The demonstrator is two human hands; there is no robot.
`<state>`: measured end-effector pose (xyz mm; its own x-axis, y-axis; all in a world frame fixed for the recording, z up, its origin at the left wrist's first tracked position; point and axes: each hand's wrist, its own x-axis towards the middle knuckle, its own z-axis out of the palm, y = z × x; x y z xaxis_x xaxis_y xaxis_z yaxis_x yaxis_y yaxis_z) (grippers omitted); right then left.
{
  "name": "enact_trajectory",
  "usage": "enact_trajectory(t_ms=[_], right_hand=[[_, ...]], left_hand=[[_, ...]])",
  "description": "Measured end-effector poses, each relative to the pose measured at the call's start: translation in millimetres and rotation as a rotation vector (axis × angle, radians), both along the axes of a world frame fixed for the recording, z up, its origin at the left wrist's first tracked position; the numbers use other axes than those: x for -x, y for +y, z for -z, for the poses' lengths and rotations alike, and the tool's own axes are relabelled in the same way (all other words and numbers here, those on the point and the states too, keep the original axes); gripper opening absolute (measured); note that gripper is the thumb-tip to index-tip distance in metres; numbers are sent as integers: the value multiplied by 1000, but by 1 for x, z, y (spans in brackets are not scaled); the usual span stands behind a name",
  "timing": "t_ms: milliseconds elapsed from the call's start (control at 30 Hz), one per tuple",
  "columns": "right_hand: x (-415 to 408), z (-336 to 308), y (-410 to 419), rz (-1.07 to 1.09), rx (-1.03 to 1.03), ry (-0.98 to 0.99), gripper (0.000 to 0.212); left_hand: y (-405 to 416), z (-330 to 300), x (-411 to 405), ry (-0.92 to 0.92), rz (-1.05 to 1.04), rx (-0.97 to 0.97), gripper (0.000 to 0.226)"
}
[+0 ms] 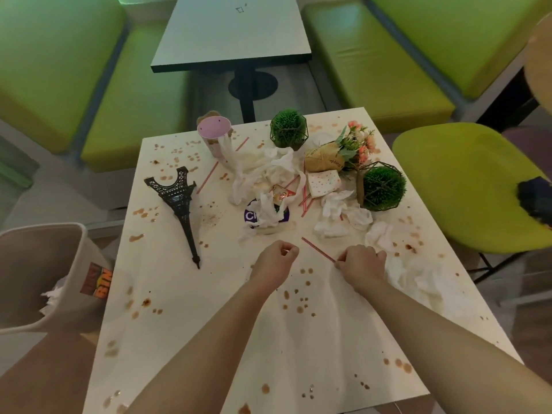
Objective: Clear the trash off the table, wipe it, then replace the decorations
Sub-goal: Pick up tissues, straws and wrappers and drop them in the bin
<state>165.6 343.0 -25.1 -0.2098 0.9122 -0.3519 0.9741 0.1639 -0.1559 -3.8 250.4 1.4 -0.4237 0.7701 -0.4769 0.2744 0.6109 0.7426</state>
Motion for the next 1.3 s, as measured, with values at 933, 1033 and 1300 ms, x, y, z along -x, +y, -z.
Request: enact_trajectory(t_ms=[933,1033,1300], right_hand=[[9,3,41,-332,-38,185,47],[6,13,37,-327,-3,196,40],[18,13,23,-214,22,219,12]], left_hand=[[34,11,-16,-286,-374,-162,26],[28,11,-11,-300,-405,-156,30],[8,3,6,-293,-393,-184,32]])
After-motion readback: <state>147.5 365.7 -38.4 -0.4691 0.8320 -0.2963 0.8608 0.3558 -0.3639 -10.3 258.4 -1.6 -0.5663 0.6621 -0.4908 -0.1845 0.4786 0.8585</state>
